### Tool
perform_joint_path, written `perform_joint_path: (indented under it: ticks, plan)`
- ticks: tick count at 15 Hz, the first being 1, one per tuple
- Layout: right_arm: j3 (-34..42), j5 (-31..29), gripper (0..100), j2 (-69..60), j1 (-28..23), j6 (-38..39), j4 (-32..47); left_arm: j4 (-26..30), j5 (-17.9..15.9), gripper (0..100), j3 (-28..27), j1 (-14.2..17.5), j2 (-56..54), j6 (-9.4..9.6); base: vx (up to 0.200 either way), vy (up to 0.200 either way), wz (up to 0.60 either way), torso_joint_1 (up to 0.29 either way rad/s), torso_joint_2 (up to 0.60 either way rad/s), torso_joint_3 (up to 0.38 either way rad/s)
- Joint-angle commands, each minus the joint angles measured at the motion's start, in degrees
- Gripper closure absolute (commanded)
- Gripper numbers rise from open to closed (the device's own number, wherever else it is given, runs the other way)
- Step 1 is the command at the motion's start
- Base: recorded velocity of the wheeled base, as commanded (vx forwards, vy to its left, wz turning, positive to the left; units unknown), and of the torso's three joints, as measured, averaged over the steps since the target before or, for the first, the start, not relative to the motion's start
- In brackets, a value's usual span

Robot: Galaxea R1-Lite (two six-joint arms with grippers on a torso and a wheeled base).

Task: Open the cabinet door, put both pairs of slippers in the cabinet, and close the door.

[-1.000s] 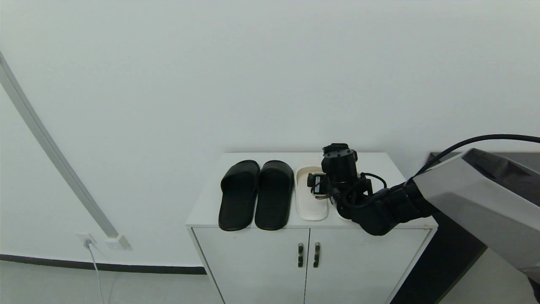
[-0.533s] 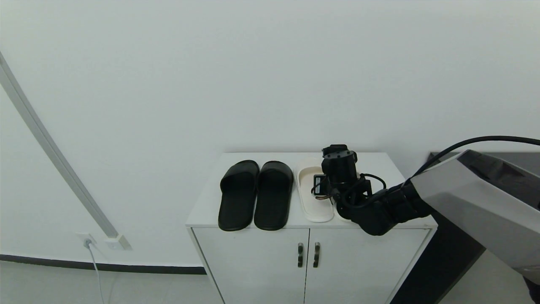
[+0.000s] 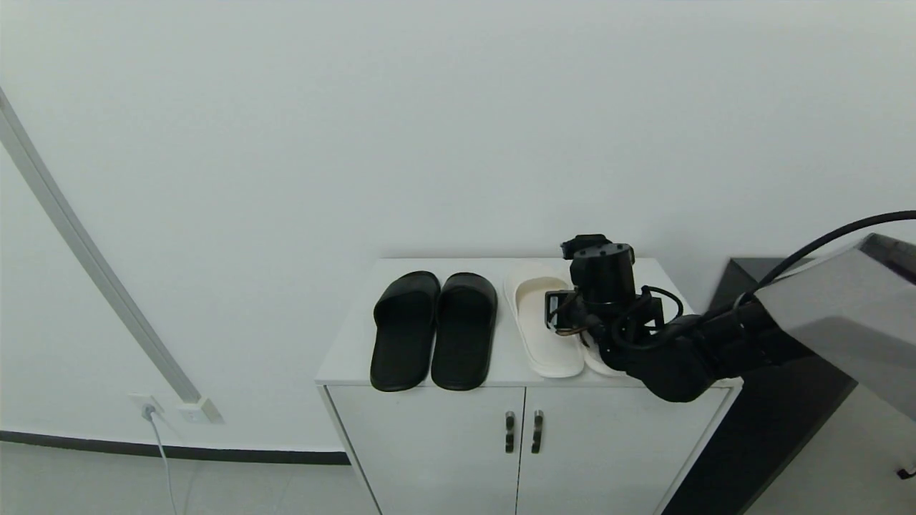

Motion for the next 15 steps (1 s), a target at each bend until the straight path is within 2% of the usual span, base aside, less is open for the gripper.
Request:
perform_joint_path:
  ticks: [1,3,4,5,7,8,10,15]
  plan:
    - [16.2,8.1,100,-16.3,0.0,-4.3,-4.1,0.0,0.0,100,0.0,0.0,0.1,0.10,0.000,0.000,0.00,0.000,0.00,0.000]
    - [25.5,14.3,100,-23.2,0.0,-8.0,-7.9,0.0,0.0,100,0.0,0.0,0.1,0.01,0.000,0.000,0.00,0.000,0.00,0.000]
    - [31.8,19.6,100,-28.8,0.1,-9.4,-8.5,0.0,0.0,100,0.0,0.0,0.1,0.01,0.000,0.000,0.00,0.000,0.00,0.000]
    - [34.4,22.2,100,-30.9,0.0,-9.5,-8.5,0.0,0.0,100,0.0,0.0,0.1,0.01,0.000,0.000,0.00,0.000,0.00,0.000]
    - [41.6,33.4,100,-38.0,-0.8,-9.5,-8.4,0.0,0.0,100,0.0,0.0,0.1,0.01,0.000,0.000,0.00,0.000,0.00,0.000]
    - [43.3,37.0,100,-39.9,-1.0,-9.5,-8.4,0.0,0.0,100,0.0,0.0,0.1,0.01,0.000,0.000,0.00,0.000,0.00,0.000]
    - [43.2,39.4,100,-39.9,-1.0,-9.2,-8.1,0.0,0.0,100,0.0,0.0,0.1,0.01,0.000,0.000,0.00,0.000,0.00,0.000]
    - [42.9,39.7,100,-36.7,-0.9,-9.1,-8.1,0.1,0.0,100,0.0,0.0,0.1,0.01,0.000,0.000,0.00,0.000,0.00,0.000]
